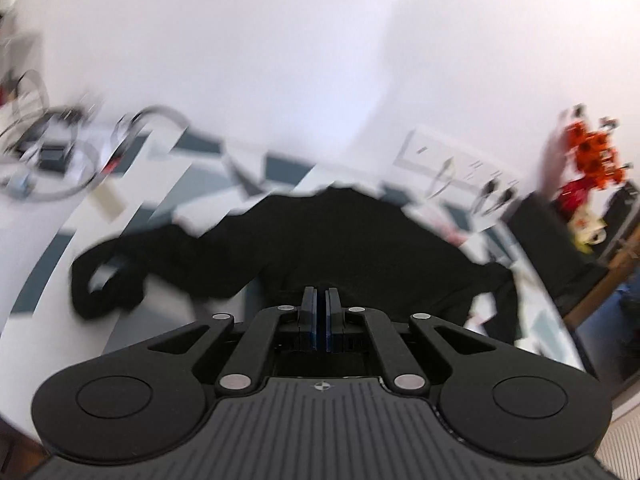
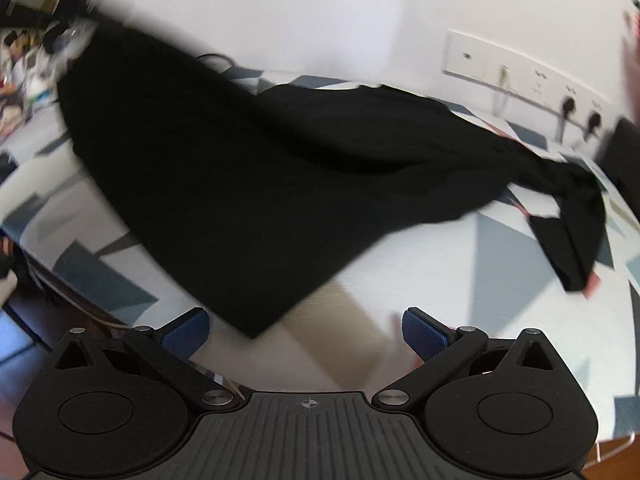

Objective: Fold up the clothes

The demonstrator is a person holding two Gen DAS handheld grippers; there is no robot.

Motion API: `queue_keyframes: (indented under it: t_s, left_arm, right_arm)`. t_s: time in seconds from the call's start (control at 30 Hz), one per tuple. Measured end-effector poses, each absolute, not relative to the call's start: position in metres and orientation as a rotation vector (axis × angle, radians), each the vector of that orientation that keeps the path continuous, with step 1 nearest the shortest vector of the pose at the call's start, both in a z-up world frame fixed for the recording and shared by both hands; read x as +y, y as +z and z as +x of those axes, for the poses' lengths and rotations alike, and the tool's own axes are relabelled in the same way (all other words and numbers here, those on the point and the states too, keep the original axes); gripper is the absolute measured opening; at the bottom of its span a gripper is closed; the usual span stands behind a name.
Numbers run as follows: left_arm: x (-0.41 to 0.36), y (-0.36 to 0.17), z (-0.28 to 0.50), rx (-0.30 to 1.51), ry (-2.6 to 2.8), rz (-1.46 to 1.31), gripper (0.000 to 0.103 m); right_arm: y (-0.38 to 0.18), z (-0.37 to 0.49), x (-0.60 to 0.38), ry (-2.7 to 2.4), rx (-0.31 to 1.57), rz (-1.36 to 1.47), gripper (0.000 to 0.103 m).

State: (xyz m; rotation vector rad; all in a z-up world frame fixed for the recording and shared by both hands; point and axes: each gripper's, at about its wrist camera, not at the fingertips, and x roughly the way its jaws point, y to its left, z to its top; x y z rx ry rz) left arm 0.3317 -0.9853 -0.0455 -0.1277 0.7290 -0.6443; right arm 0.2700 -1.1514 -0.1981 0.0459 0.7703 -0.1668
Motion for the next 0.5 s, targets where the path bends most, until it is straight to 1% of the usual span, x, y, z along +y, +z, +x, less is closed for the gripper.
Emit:
queue_keyframes:
  t_s: [0.1,0.23,0.27,0.3,0.33,0.37,0.4,0.43,0.47,0.5]
  left_arm:
    - [-0.99,-0.03,0.329,0.718,-0.706,-0.146,0.004]
    - [-0.986,-0.021,0.329,0.734,-0.746,-0.18,0.004]
    - [-0.985,-0.021,0.33,0.732,-0.744,-0.176,0.004]
    - [-0.983,-0.021,0.331,0.729,-0.742,-0.17,0.004]
    - [-0.981,-0.022,0.332,0.73,-0.738,-0.172,0.004]
    - [-0.979,-0.023,0.334,0.733,-0.733,-0.175,0.004]
    - [-0.976,-0.026,0.337,0.737,-0.729,-0.191,0.003]
    - [-0.972,-0.028,0.34,0.742,-0.725,-0.21,0.002]
    - [-0.97,-0.03,0.342,0.745,-0.728,-0.233,0.002]
    - [-0.968,-0.031,0.343,0.748,-0.735,-0.256,0.002]
  right_arm:
    - [-0.201,0.281,-1.147,-0.175,0.743,0.106,0.102]
    - [-0.205,0.293,-1.142,-0.221,0.705,0.15,0.102]
    - [-0.204,0.294,-1.142,-0.241,0.691,0.159,0.099]
    - [-0.203,0.294,-1.144,-0.264,0.677,0.17,0.088]
    - [-0.202,0.294,-1.146,-0.287,0.663,0.182,0.08]
    - [-0.2,0.292,-1.151,-0.308,0.651,0.204,0.06]
    - [-0.196,0.289,-1.159,-0.332,0.643,0.236,0.046]
    - [-0.191,0.286,-1.167,-0.358,0.636,0.27,0.042]
    - [-0.186,0.281,-1.176,-0.398,0.618,0.297,0.035]
    - [-0.179,0.276,-1.185,-0.445,0.593,0.32,0.024]
